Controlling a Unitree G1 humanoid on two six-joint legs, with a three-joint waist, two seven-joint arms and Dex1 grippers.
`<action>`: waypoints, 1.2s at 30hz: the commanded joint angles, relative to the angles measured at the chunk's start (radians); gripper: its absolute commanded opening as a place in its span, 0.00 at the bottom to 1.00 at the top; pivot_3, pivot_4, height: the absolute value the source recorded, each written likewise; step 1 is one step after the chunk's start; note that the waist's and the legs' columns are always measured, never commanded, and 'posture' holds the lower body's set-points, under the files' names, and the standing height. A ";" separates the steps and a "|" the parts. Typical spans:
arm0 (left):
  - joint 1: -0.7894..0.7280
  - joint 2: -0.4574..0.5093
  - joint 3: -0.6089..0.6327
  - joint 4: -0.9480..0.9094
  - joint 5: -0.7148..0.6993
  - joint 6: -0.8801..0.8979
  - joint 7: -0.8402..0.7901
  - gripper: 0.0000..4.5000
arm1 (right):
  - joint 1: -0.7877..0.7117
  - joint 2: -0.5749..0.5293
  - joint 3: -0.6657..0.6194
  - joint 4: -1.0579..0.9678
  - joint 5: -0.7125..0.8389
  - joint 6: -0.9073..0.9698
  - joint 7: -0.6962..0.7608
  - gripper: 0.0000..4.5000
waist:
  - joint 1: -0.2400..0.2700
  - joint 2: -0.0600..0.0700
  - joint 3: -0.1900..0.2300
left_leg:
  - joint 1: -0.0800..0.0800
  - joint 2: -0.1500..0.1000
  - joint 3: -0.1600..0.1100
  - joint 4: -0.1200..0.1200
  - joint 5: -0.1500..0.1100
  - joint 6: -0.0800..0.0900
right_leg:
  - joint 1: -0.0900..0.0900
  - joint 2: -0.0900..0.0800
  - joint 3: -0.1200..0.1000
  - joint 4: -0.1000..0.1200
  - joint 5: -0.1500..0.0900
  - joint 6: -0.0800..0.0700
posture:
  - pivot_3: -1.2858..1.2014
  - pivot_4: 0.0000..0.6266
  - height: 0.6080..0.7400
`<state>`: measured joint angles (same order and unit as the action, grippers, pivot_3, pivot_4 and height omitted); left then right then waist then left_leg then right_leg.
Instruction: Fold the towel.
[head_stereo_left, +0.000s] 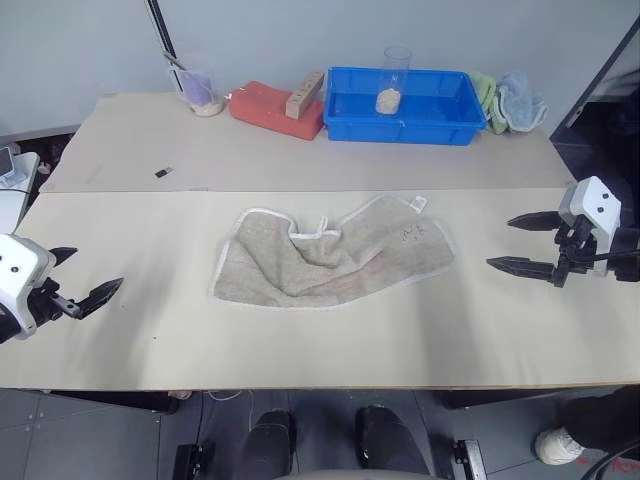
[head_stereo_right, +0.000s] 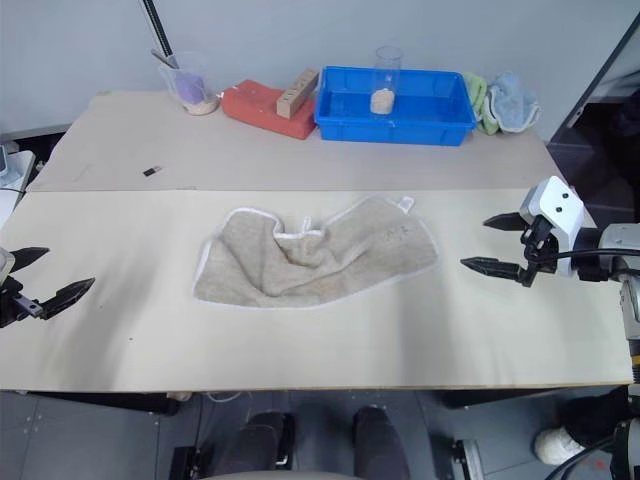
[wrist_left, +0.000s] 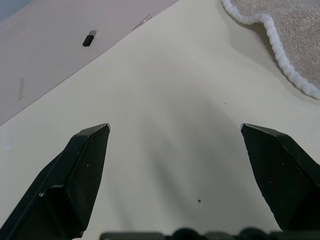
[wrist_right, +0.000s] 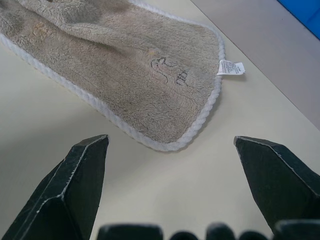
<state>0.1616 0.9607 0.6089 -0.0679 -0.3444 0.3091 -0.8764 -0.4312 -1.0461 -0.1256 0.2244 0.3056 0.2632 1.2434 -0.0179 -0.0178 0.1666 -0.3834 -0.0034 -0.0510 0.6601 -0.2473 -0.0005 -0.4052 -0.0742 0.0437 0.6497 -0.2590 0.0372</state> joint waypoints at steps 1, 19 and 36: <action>-0.005 0.004 0.040 -0.035 -0.021 0.016 -0.002 1.00 | -0.013 -0.007 -0.027 -0.021 0.008 -0.017 0.002 0.99 | 0.000 0.000 0.000 | 0.000 0.000 0.000 0.000 0.000 0.000 | 0.000 0.000 0.000 0.000 0.000 0.000 | 0.52 0.24 1.00; -0.044 0.009 0.043 0.022 -0.004 -0.058 -0.038 1.00 | -0.009 0.011 -0.031 -0.035 0.011 -0.013 -0.017 0.99 | 0.000 0.000 0.000 | 0.000 0.000 0.000 0.000 0.000 0.000 | 0.000 0.000 0.000 0.000 0.000 0.000 | 0.52 0.24 1.00; -0.147 -0.094 -0.404 -0.001 0.127 -0.213 -0.107 1.00 | 0.020 0.077 0.056 -0.547 0.219 0.275 -0.021 0.99 | 0.007 0.000 0.000 | -0.001 0.000 -0.001 0.000 0.000 0.000 | 0.000 0.001 0.000 0.000 0.001 0.001 | 0.52 0.24 1.00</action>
<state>0.0412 0.8689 0.2280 -0.0871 -0.2397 0.1313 -0.9836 -0.4111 -0.9652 -0.0484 -0.2639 0.4871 0.4982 1.2462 -0.0111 -0.0175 0.1666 -0.3845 -0.0037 -0.0517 0.6605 -0.2475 -0.0003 -0.4047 -0.0735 0.0433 0.6493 -0.2584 0.0379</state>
